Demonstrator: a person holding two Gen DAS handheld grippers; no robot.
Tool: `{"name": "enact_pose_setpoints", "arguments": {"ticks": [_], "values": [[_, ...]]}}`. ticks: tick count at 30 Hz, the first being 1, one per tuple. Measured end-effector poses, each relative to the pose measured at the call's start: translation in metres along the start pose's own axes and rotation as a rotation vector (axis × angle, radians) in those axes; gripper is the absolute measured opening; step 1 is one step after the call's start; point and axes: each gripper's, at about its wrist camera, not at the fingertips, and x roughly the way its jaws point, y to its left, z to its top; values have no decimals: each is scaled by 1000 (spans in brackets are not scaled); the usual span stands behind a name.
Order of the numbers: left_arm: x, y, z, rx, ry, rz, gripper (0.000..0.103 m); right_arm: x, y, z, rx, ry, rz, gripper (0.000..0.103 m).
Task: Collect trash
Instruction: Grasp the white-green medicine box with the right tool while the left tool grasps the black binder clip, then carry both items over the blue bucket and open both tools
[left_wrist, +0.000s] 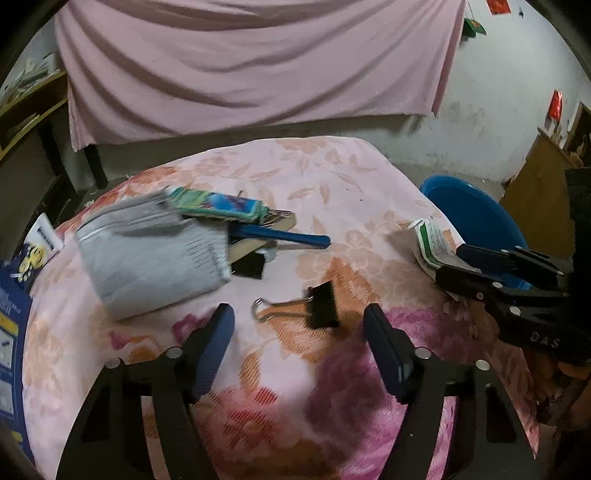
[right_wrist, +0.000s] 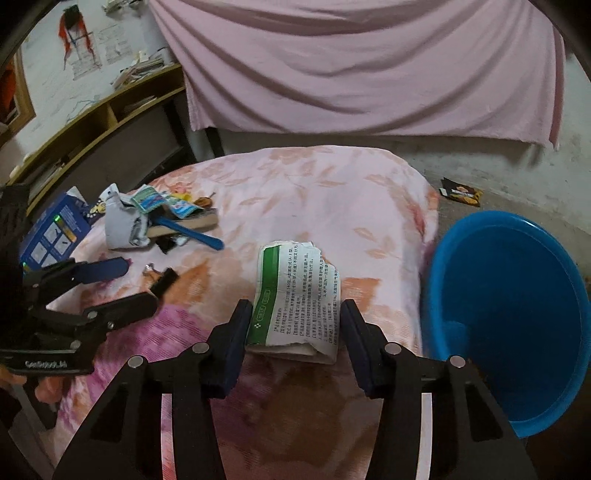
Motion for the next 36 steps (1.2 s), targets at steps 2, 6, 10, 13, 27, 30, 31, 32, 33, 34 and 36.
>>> {"name": "enact_pose_setpoints", "arguments": {"ticks": [2, 6, 10, 13, 27, 30, 31, 32, 33, 34, 36], "values": [[6, -4, 3, 12, 9, 14, 57, -2, -3, -3, -1, -4, 7, 47], [12, -10, 5, 30, 24, 45, 43, -4, -2, -6, -11, -10, 12, 47], [18, -16, 4, 61, 24, 77, 42, -5, -3, -8, -11, -13, 20, 47], [16, -17, 2, 59, 16, 74, 42, -6, -5, -9, 0, -15, 32, 47], [-33, -27, -3, -44, -213, -31, 42, -40, -4, -14, 14, -202, 52, 47], [-48, -34, 2, -79, -302, -34, 42, -56, -8, -13, 24, -288, 47, 47], [-53, -38, 5, -82, -342, -42, 42, -63, -9, -12, 29, -325, 46, 47], [-58, -43, 8, -78, -375, -45, 42, -69, -11, -12, 34, -363, 43, 47], [-63, -46, 10, -72, -399, -47, 42, -75, -12, -12, 37, -393, 38, 47], [-69, -54, 14, -57, -438, -52, 42, -83, -14, -12, 39, -437, 31, 47], [-80, -65, 19, -35, -493, -65, 42, -97, -18, -14, 42, -516, 6, 47]]}}
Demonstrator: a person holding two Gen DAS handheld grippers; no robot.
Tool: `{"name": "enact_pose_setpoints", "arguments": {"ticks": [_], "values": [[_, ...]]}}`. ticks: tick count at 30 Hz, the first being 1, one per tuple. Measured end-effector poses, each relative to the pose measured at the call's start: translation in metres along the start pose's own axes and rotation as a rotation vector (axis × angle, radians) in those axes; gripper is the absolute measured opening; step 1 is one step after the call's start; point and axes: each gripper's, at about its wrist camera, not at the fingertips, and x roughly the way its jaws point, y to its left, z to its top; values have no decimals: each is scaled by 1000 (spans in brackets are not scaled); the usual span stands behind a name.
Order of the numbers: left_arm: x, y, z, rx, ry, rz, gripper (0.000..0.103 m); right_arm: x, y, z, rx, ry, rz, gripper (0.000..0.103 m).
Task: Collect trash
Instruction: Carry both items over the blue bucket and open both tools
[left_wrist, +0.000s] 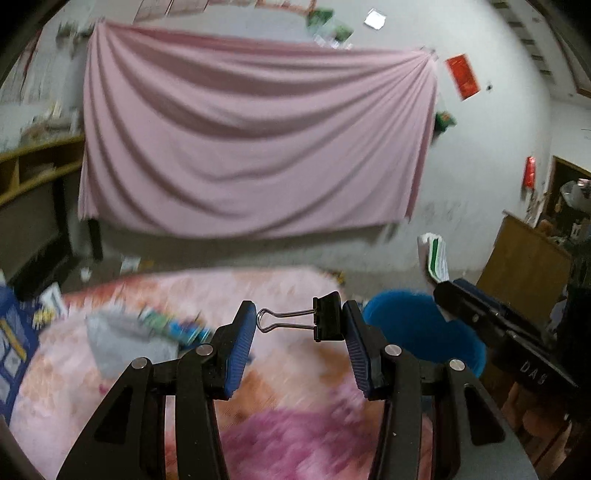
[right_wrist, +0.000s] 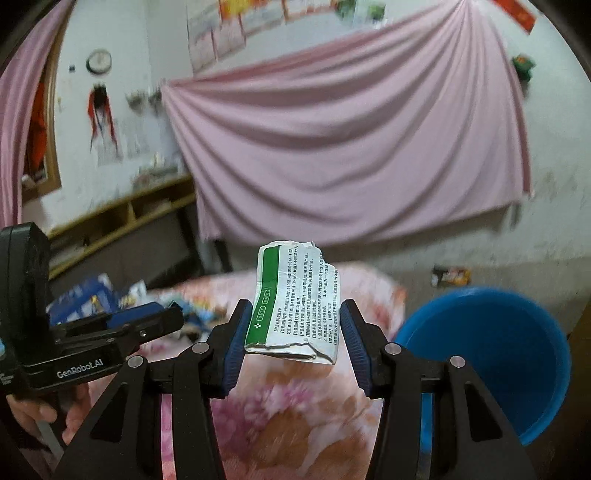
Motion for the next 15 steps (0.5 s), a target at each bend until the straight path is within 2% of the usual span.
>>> {"name": "enact_pose_setpoints", "arguments": {"ticks": [4, 9, 12, 15], "values": [[-5, -24, 18, 35, -83, -36, 42, -21, -12, 7, 24, -117, -36, 47], [-4, -57, 34, 95, -159, -89, 42, -49, -33, 12, 64, -249, -126, 47], [3, -77, 38, 130, -184, -120, 42, -64, -48, 12, 96, -311, -182, 47], [13, -98, 38, 164, -182, -148, 42, -73, -62, 9, 128, -335, -228, 47]]}}
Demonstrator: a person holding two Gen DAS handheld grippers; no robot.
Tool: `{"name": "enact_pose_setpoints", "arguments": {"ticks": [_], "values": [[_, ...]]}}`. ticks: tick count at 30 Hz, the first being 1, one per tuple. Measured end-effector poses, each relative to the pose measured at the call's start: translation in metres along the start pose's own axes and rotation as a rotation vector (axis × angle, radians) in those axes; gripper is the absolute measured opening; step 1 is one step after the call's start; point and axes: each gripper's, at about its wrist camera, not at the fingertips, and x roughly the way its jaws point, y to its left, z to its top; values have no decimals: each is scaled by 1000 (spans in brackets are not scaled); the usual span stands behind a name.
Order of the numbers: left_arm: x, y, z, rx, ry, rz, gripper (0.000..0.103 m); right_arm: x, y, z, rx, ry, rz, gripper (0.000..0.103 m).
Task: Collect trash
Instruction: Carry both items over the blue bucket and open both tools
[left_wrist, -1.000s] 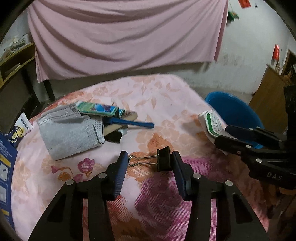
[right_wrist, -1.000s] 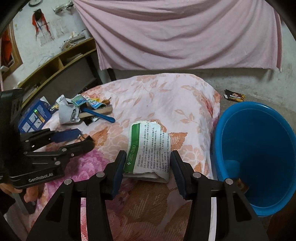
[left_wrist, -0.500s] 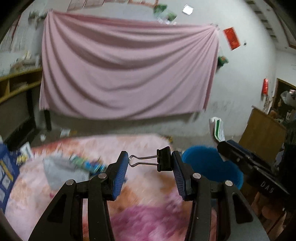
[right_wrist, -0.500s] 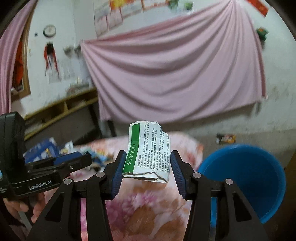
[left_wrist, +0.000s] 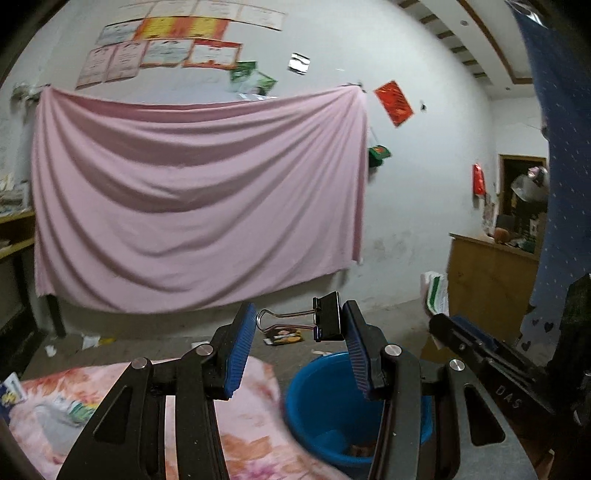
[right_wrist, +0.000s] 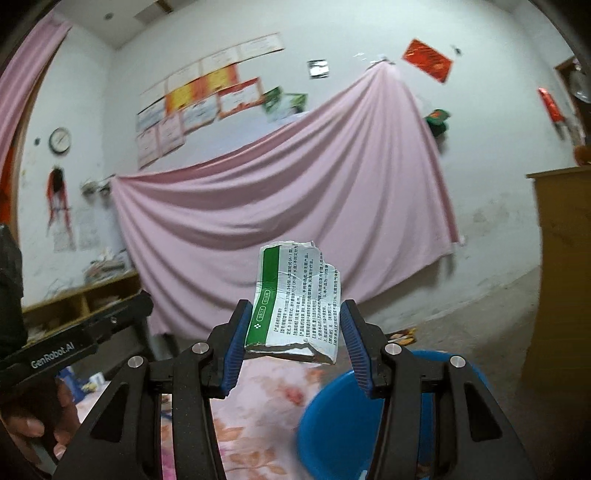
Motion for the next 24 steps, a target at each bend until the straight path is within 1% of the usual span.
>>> {"name": "enact_pose_setpoints", "arguments": {"ticks": [2, 6, 9, 10, 13, 14, 20, 24], "values": [[12, -10, -1, 13, 19, -15, 42, -2, -11, 1, 14, 5, -29, 47], [36, -24, -9, -7, 97, -42, 42, 0, -31, -1, 46, 44, -81, 48], [55, -29, -17, -45, 180, -71, 42, 3, -47, -6, 66, 111, -129, 48], [64, -30, -20, -59, 213, -78, 42, 7, -52, -9, 77, 148, -144, 48], [81, -34, -25, -84, 275, -88, 42, 16, -65, -17, 106, 224, -179, 48], [86, -37, -25, -88, 292, -87, 42, 20, -69, -19, 123, 257, -185, 48], [115, -42, -38, -107, 410, -85, 42, 33, -81, -34, 185, 373, -186, 48], [125, -42, -47, -117, 454, -83, 42, 39, -86, -45, 211, 432, -180, 48]]}}
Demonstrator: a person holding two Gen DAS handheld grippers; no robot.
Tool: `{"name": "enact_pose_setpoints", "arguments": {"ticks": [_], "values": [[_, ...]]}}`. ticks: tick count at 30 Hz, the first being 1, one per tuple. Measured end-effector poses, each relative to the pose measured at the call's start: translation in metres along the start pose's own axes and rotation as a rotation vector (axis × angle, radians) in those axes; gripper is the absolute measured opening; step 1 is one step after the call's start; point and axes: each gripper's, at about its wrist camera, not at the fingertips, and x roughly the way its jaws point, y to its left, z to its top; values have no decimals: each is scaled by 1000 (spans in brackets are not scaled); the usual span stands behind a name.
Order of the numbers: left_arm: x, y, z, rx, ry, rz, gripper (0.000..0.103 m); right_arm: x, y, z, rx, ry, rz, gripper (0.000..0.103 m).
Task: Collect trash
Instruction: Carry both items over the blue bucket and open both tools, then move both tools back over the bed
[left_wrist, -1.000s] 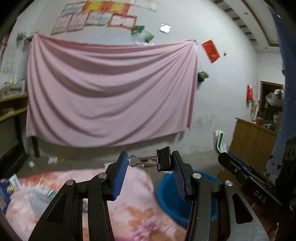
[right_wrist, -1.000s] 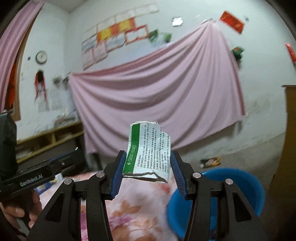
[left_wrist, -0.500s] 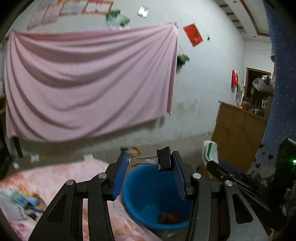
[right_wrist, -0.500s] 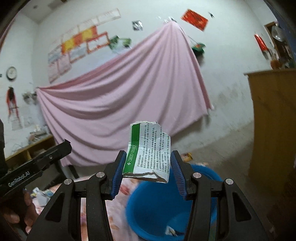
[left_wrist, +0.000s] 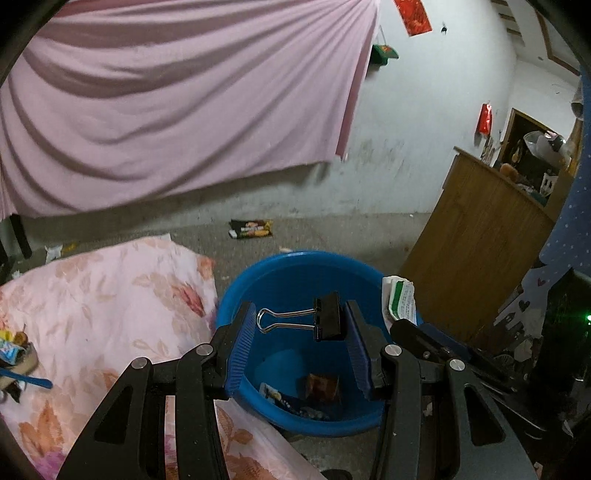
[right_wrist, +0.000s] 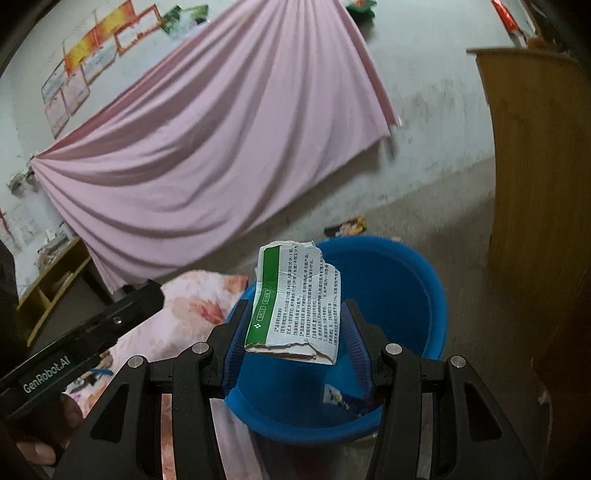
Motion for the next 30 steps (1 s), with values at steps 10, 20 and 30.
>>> {"name": "enact_pose_setpoints", "arguments": {"ticks": [10, 20, 30], "values": [[8, 13, -4, -63, 69, -31, 49, 8, -13, -3, 64, 66, -15, 54], [-4, 21, -4, -78, 33, -12, 49, 5, -14, 0, 70, 47, -21, 54], [-70, 45, 2, -71, -125, 92, 62, -16, 15, 15, -14, -92, 13, 62]]}}
